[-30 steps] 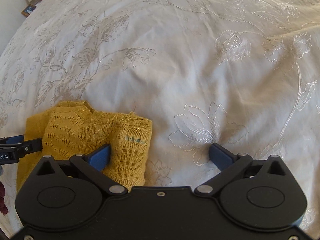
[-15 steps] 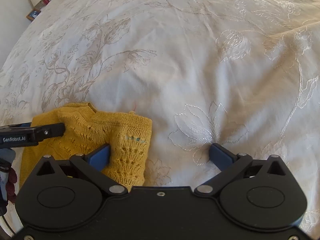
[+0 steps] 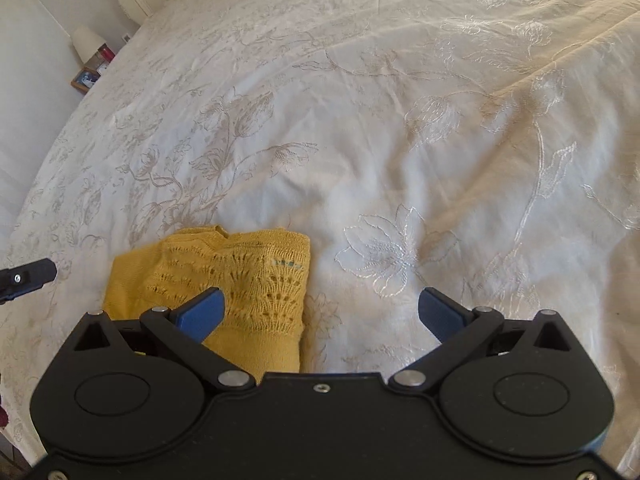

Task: Fold small clothes

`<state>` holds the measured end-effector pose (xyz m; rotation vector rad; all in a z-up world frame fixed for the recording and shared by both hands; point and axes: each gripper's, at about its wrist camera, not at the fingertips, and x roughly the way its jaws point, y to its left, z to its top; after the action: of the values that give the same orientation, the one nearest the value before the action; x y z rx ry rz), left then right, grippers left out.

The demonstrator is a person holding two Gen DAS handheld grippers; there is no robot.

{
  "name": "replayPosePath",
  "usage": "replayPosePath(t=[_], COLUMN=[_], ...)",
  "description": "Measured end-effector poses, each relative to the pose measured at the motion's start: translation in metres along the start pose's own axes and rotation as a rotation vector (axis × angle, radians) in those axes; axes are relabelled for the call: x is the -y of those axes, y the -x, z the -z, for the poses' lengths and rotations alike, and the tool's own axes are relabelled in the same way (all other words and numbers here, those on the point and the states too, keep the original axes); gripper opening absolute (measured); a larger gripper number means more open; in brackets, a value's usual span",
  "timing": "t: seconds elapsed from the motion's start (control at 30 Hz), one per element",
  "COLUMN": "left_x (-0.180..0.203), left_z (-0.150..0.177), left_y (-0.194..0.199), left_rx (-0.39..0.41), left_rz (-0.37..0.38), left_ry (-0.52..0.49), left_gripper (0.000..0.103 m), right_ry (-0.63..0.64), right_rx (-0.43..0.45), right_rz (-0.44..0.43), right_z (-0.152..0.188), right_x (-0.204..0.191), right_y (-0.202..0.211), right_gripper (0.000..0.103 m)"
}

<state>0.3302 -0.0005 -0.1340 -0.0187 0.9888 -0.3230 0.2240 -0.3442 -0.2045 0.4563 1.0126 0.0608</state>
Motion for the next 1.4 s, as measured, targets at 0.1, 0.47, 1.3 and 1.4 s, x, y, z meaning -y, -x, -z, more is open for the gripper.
replayPosePath(t=[0.1, 0.47, 1.3, 1.4], left_x=[0.01, 0.044, 0.003, -0.001], left_z=[0.023, 0.097, 0.076, 0.069], left_y=[0.021, 0.038, 0.009, -0.019], left_rx=[-0.01, -0.127, -0.069, -0.103], left_rz=[-0.005, -0.044, -0.056, -0.116], left_ry=[0.019, -0.013, -0.032, -0.019], left_gripper=[0.102, 0.102, 0.102, 0.102], right_ry=[0.044, 0.173, 0.113, 0.112], right_rx=[-0.017, -0.037, 0.071, 0.067], right_rz=[-0.006, -0.048, 0.066, 0.063], right_z=[0.011, 0.053, 0.11, 0.104], right_x=[-0.003, -0.017, -0.047, -0.043], right_y=[0.011, 0.044, 0.108, 0.106], right_gripper=[0.102, 0.102, 0.102, 0.102])
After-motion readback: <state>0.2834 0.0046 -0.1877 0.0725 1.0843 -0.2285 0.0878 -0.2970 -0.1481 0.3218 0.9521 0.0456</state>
